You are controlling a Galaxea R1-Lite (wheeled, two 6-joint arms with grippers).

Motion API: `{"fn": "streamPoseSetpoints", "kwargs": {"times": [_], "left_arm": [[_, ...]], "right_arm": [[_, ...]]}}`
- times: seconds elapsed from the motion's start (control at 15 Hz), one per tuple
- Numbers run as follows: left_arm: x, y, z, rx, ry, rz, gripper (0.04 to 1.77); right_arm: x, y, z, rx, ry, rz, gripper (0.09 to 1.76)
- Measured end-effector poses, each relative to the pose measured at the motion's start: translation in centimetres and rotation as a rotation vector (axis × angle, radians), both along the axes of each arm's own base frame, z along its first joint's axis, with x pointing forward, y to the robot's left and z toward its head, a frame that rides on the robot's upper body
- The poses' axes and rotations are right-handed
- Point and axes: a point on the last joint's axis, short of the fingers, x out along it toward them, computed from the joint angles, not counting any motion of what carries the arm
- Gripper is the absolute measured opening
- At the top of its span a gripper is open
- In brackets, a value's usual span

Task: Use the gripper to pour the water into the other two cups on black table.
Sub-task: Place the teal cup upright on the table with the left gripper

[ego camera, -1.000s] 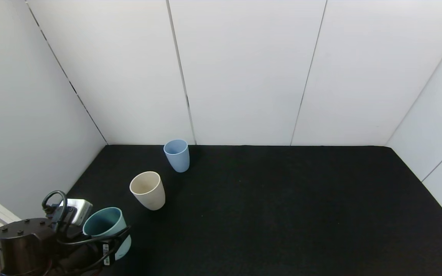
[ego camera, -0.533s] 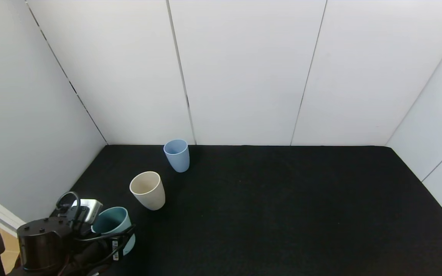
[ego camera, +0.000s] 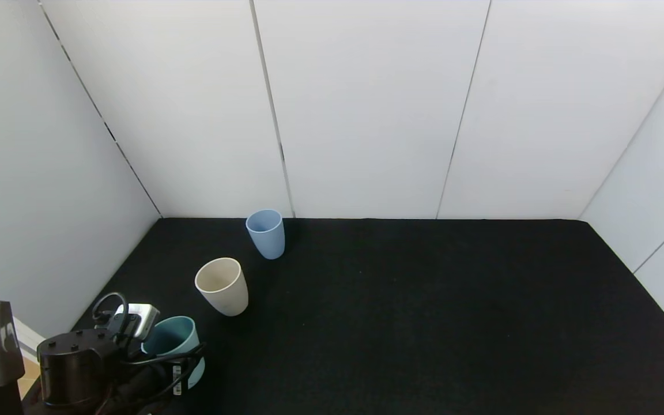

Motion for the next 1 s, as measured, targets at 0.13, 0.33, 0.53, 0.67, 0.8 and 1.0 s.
{"fn": "streamPoseSetpoints", "kwargs": {"times": [0.13, 0.33, 0.53, 0.67, 0.8, 1.0], "left_arm": [[0.07, 0.01, 0.11, -0.002, -0.014, 0.001, 1.15], [0.21, 0.06, 0.25, -0.004, -0.034, 0.004, 1.15], [0.22, 0.07, 0.24, -0.004, -0.034, 0.005, 1.15], [0.22, 0.07, 0.24, -0.004, -0.034, 0.005, 1.15], [0.23, 0.07, 0.21, -0.004, -0.033, 0.004, 1.15], [0.28, 0.04, 0.0, -0.002, -0.025, 0.004, 1.15]], "right_arm": [[0.0, 0.0, 0.0, 0.0, 0.0, -0.001, 1.71], [0.0, 0.0, 0.0, 0.0, 0.0, 0.0, 1.71], [0.0, 0.0, 0.0, 0.0, 0.0, 0.0, 1.71], [0.0, 0.0, 0.0, 0.0, 0.0, -0.001, 1.71], [0.0, 0.0, 0.0, 0.0, 0.0, 0.0, 1.71], [0.0, 0.0, 0.0, 0.0, 0.0, 0.0, 1.71]]}}
